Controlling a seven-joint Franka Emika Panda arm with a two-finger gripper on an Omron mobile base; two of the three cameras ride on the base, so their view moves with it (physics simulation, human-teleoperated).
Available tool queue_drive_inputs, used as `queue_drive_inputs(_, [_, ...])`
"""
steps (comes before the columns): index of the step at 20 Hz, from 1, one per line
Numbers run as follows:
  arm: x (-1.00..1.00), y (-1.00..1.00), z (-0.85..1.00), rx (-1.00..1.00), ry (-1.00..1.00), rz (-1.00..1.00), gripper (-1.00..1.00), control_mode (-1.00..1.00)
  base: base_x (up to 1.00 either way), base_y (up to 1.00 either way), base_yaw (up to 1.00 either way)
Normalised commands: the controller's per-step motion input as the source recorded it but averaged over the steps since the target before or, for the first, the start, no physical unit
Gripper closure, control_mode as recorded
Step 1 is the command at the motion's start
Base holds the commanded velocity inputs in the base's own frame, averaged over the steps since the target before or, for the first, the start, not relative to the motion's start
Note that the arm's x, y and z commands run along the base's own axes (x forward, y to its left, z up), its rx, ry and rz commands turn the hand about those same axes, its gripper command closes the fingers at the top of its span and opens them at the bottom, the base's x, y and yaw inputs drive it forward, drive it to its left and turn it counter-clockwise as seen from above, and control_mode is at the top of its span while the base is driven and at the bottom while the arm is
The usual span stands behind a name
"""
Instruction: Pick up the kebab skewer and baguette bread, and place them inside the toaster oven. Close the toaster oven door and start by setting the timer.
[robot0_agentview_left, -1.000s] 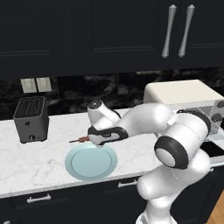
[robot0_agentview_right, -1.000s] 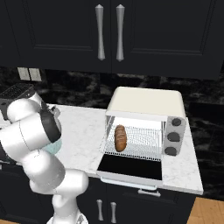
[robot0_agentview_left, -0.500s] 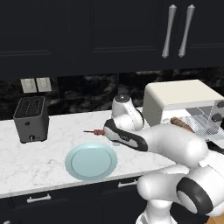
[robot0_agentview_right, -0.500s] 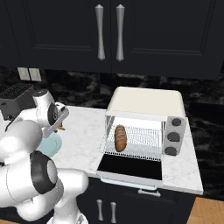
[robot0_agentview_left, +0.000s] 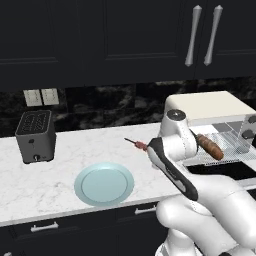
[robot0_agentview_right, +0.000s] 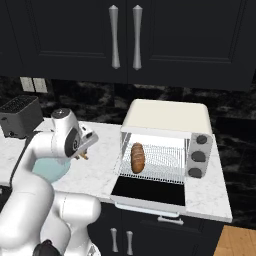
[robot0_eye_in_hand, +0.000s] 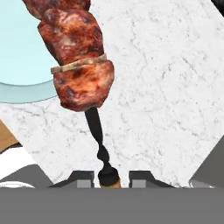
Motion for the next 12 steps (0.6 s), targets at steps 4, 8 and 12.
queue_drive_inputs(4, [-0.19,-0.93,0.19,0.0,0.06,-0.43,1.0,-1.0,0.0,0.0,0.0])
queue_drive_inputs(8, [-0.01,-0.91,0.22,0.0,0.13,-0.42,1.0,-1.0,0.0,0.0,0.0])
queue_drive_inputs(12, [-0.04,-0.79,0.22,0.0,0.05,-0.27,1.0,-1.0,0.0,0.0,0.0])
